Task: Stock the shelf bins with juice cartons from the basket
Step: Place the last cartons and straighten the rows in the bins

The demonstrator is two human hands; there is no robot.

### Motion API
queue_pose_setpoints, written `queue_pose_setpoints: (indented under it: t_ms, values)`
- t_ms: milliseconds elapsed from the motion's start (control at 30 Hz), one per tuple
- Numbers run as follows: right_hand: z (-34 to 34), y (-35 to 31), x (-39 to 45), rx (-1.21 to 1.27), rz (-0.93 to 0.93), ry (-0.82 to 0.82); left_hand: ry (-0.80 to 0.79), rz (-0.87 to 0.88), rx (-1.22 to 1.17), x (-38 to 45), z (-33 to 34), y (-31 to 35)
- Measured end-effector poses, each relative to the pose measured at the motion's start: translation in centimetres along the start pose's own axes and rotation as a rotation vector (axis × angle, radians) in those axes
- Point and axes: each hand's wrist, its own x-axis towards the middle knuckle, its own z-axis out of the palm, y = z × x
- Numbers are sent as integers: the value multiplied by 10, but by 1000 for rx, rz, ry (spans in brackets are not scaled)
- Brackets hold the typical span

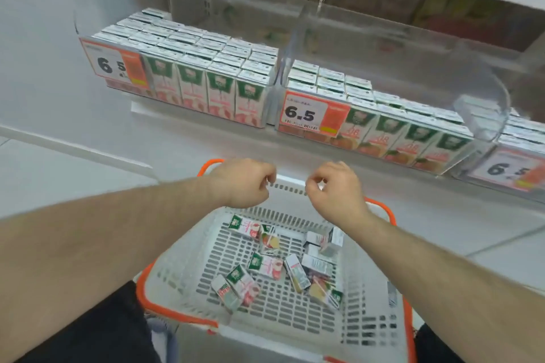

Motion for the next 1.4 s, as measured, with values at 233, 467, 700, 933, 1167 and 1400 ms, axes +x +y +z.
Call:
queue_pose_setpoints:
  t_ms: [233,467,700,933,1167,1400]
  values:
    - [43,76,-27,200,674,-103,-180,-166,0,27,66,-21]
    - [108,123,-52,21,1033,-173,-237,-557,-307,44,168,-55]
    - [143,140,-62,167,1185,-112,-233,-627,-106,66,224,-61]
    - [142,143,-71,153,1147,-71,-344,-564,158,76,247,-76]
    - [125,132,-71,384,1110,-116,-379,-597,-184,52,222,-88]
    - [85,86,-49,581,992,-188,-247,-562,-643,41,127,-74]
